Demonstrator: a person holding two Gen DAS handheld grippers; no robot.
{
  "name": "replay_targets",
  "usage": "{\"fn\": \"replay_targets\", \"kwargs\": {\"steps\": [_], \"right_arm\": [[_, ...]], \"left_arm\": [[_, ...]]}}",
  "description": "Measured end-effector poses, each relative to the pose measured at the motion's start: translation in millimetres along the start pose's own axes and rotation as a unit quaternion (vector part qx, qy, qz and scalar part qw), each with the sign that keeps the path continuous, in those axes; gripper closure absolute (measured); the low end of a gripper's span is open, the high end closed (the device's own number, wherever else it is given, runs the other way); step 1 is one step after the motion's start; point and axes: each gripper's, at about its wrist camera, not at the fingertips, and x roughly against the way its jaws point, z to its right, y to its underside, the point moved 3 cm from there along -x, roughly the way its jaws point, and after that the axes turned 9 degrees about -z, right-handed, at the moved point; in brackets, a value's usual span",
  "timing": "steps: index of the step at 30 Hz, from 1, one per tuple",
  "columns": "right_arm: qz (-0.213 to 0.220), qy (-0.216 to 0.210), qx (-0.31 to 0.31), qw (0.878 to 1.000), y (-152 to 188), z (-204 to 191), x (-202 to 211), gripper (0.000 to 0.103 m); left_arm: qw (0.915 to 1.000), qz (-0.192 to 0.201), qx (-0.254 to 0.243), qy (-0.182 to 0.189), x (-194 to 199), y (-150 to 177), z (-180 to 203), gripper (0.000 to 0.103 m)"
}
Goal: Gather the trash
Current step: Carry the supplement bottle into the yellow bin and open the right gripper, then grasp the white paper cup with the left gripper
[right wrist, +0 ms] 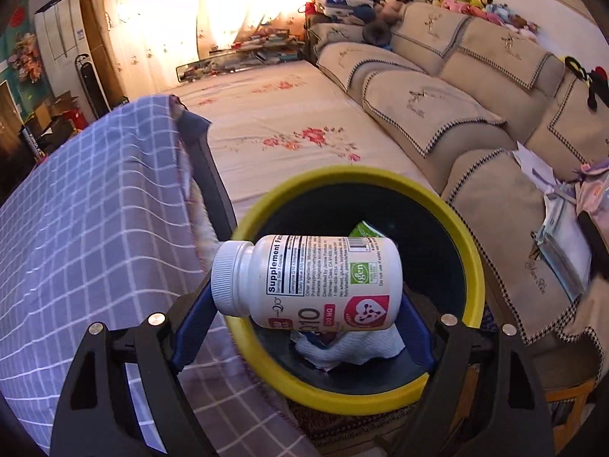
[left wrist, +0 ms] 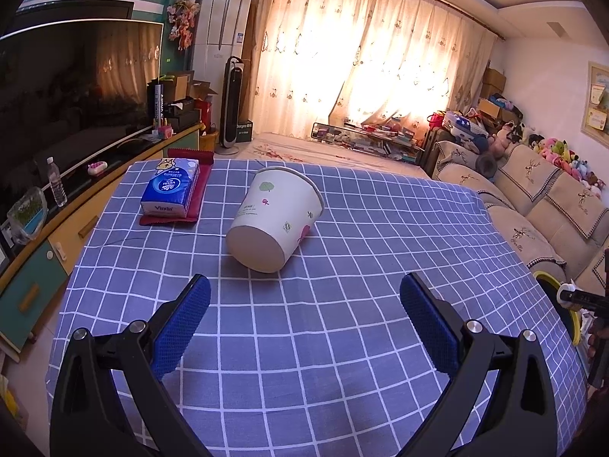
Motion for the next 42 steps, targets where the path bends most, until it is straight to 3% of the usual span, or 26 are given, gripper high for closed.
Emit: {"fn": "replay_targets", "kwargs": {"steps": [2, 5, 9, 19, 28, 31, 35, 42], "right_arm": [[-0.018, -0.010, -0.014, 1.000, -1, 6, -9, 0.023], [0.001, 0.007, -0.016, 1.000, -1, 10, 0, 0.020], [0.018, -0.011, -0.010, 1.000, -1, 2, 15, 0.020], [0.112, -0.106, 0.044, 0.987, -3, -71, 59, 0.016], [0.178, -0.129, 0.083, 0.972, -1, -104, 71, 0.012], [0.178, -0.152, 0.074, 0.969, 0, -102, 71, 0.012], [0.171, -0.151, 0.084, 0.970, 1, -107, 69, 0.012], [0.167, -0.157, 0.095, 0.969, 4, -113, 69, 0.012]], "left_arm": [[1.0000, 0.000, 0.000, 0.000, 0, 0, 0, 0.005], [1.0000, -0.002, 0.001, 0.002, -1, 1, 0, 0.005], [1.0000, -0.004, 0.000, 0.005, -2, 2, 0, 0.005], [0.9999, -0.013, -0.009, 0.000, -4, 1, 9, 0.005], [0.9964, -0.044, -0.053, -0.049, -18, -46, 15, 0.005], [0.9949, -0.070, -0.056, -0.046, -40, -60, 11, 0.005], [0.9919, -0.107, -0.052, -0.043, -73, -68, 5, 0.005], [0.9883, -0.134, -0.050, -0.051, -109, -78, -4, 0.005]]}}
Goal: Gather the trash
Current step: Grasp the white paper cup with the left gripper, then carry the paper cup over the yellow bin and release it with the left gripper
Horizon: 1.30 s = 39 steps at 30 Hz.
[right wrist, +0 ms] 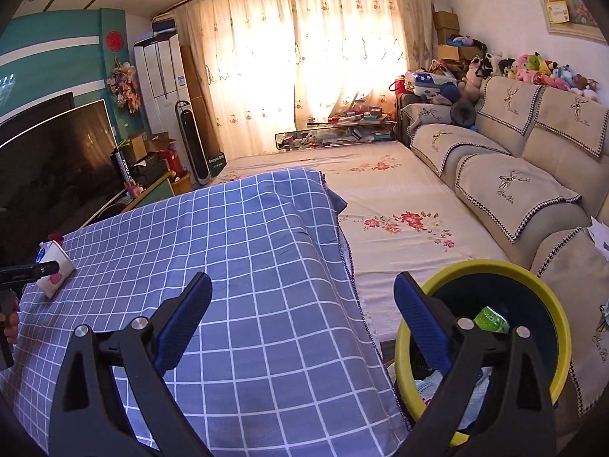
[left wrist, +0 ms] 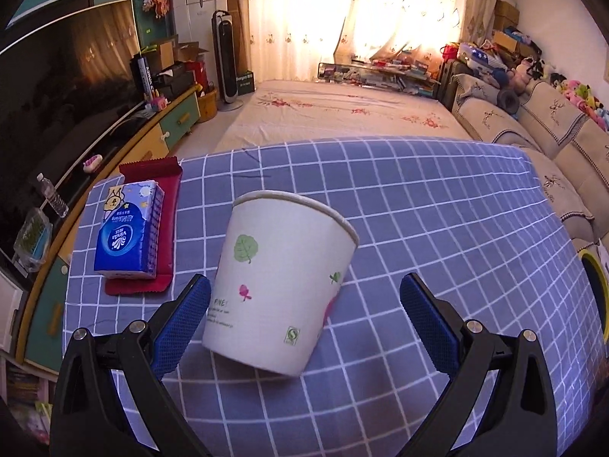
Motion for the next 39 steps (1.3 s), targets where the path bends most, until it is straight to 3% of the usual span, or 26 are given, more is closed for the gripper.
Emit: {"fn": "replay_targets", "kwargs": {"steps": [9, 11, 13, 22, 32, 39], "right_arm": [[-0.006, -0.003, -0.005, 1.000, 0, 2, -4, 0.012], [-0.008, -0.004, -0.004, 1.000, 1, 1, -6, 0.012], [-0.009, -0.004, -0.005, 1.000, 1, 2, -6, 0.011], [-0.007, -0.006, -0.008, 1.000, 2, 3, -6, 0.011], [0.005, -0.005, -0.015, 1.000, 1, 13, 11, 0.011], [0.024, 0.050, -0.021, 0.998, 7, 62, 58, 0.011]], "left_arm": [[0.9998, -0.019, -0.005, -0.006, -23, -12, -4, 0.006], [0.9996, -0.026, -0.010, -0.005, -29, -13, -5, 0.015], [0.9992, -0.034, -0.016, -0.009, -34, -14, -3, 0.036], [0.9991, -0.013, -0.041, 0.002, -14, -2, 24, 0.040], [0.9934, 0.020, -0.100, 0.054, 48, 17, 119, 0.040], [0.9818, 0.025, -0.159, 0.100, 70, 33, 217, 0.040]]}}
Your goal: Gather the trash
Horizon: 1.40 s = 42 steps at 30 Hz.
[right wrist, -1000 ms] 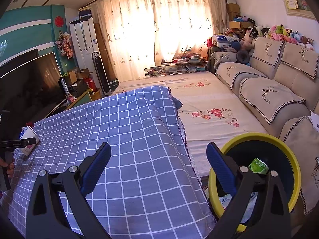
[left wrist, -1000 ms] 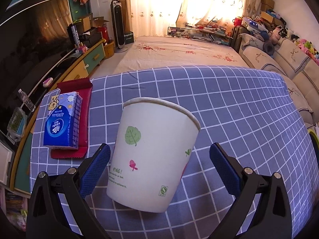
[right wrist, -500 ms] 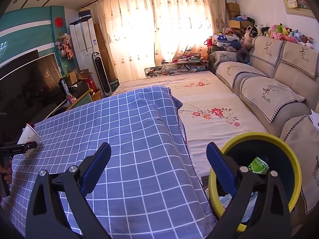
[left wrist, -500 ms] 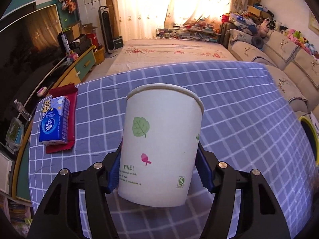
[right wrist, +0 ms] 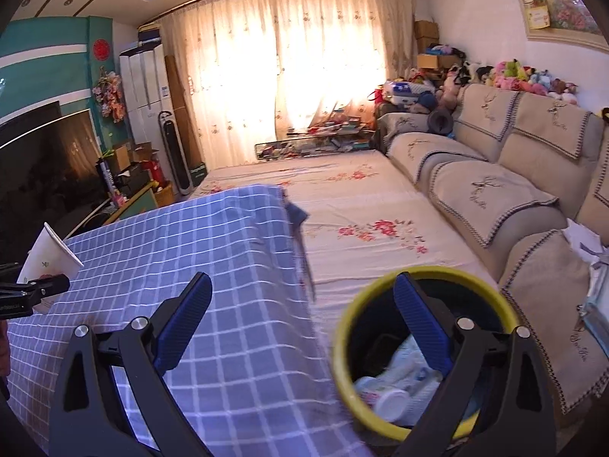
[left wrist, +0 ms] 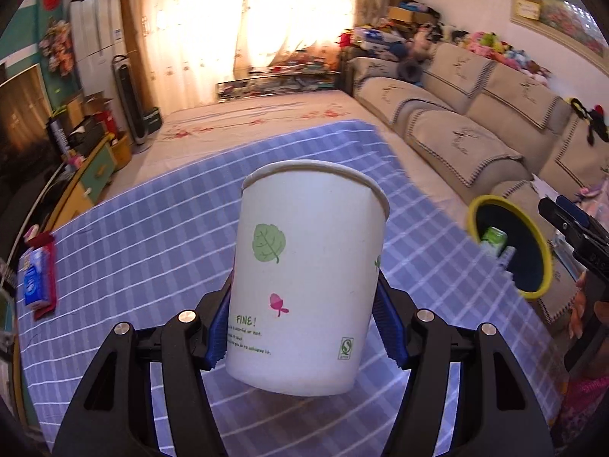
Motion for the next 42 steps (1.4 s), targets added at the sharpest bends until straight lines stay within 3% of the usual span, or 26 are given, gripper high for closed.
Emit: {"fn": "replay_targets", "kwargs": {"steps": [7, 12, 21, 24, 27, 31, 34, 37, 42], "right_arm": [[0.002, 0.059, -0.047, 0.997, 18, 86, 37, 0.011], [0.000, 0.101, -0.078, 0.992, 33, 139, 56, 0.011], [-0.016, 0.115, -0.107, 0.988, 49, 177, 59, 0.011], [-0.019, 0.111, -0.105, 0.988, 49, 176, 56, 0.011], [-0.020, 0.106, -0.103, 0.989, 49, 171, 54, 0.011], [-0.019, 0.103, -0.099, 0.990, 47, 165, 57, 0.011], [-0.017, 0.099, -0.094, 0.990, 47, 161, 62, 0.011], [-0.020, 0.088, -0.088, 0.992, 48, 154, 65, 0.011], [-0.030, 0.064, -0.055, 0.996, 56, 129, 72, 0.011]], "left_arm": [[0.9959, -0.009, -0.065, 0.062, -21, -25, 114, 0.040], [0.9874, -0.026, -0.116, 0.104, -46, -41, 202, 0.040], [0.9717, -0.103, -0.156, 0.145, -116, -57, 312, 0.038], [0.9720, -0.125, -0.148, 0.133, -142, -60, 325, 0.035], [0.9745, -0.129, -0.140, 0.118, -161, -63, 330, 0.017], [0.9790, -0.113, -0.130, 0.108, -163, -68, 332, 0.017], [0.9834, -0.087, -0.108, 0.118, -141, -73, 317, 0.017], [0.9901, -0.027, -0.086, 0.108, -95, -69, 290, 0.010], [0.9940, 0.034, -0.033, 0.098, -18, -30, 223, 0.005]]}}
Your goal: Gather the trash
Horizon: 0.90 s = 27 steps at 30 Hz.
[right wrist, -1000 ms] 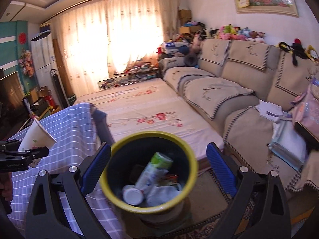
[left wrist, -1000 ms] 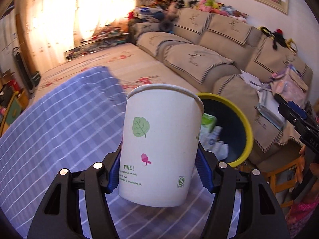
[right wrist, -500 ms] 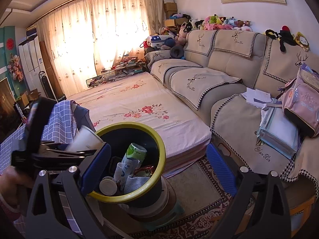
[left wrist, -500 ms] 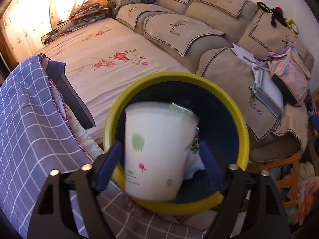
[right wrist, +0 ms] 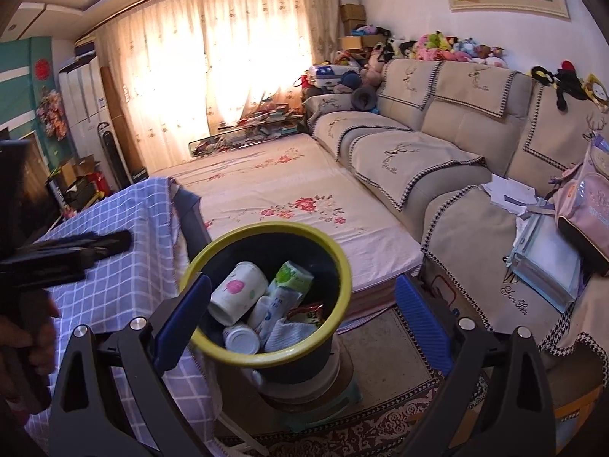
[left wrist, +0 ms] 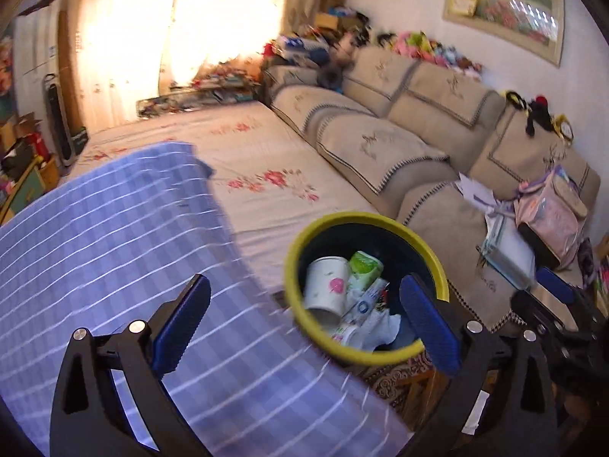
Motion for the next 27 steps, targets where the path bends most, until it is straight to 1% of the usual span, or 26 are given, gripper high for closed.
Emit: {"fn": "replay_targets", "kwargs": {"steps": [3, 6, 9, 10, 12, 13, 15, 19, 23, 27], "right_arm": [[-0.002, -0.015, 0.027, 1.000, 9, -19, 12, 0.009], [-0.003, -0.034, 0.048, 0.998, 14, -38, 25, 0.008], [0.001, -0.049, 0.074, 0.996, 20, -60, 40, 0.007], [0.004, -0.055, 0.088, 0.995, 22, -71, 47, 0.007], [0.009, -0.063, 0.104, 0.992, 25, -85, 58, 0.007], [0.015, -0.068, 0.112, 0.991, 27, -92, 65, 0.007], [0.025, -0.074, 0.122, 0.989, 29, -103, 80, 0.007], [0.047, -0.078, 0.124, 0.988, 30, -111, 107, 0.007], [0.061, -0.081, 0.117, 0.988, 32, -111, 124, 0.007], [0.069, -0.079, 0.118, 0.987, 36, -112, 134, 0.007]], "left_arm": [[0.9980, 0.030, 0.035, -0.042, 57, 36, -36, 0.005], [0.9936, 0.044, 0.059, -0.086, 108, 75, -69, 0.005], [0.9831, 0.052, 0.094, -0.149, 157, 114, -99, 0.005], [0.9807, 0.054, 0.099, -0.160, 167, 124, -106, 0.005], [0.9734, 0.072, 0.120, -0.181, 201, 146, -124, 0.005], [0.9684, 0.084, 0.137, -0.191, 218, 157, -131, 0.005], [0.9609, 0.094, 0.155, -0.210, 243, 172, -139, 0.005], [0.9495, 0.127, 0.173, -0.229, 283, 201, -141, 0.005], [0.9477, 0.138, 0.185, -0.221, 309, 227, -140, 0.005], [0.9464, 0.149, 0.183, -0.221, 322, 235, -125, 0.005]]}}
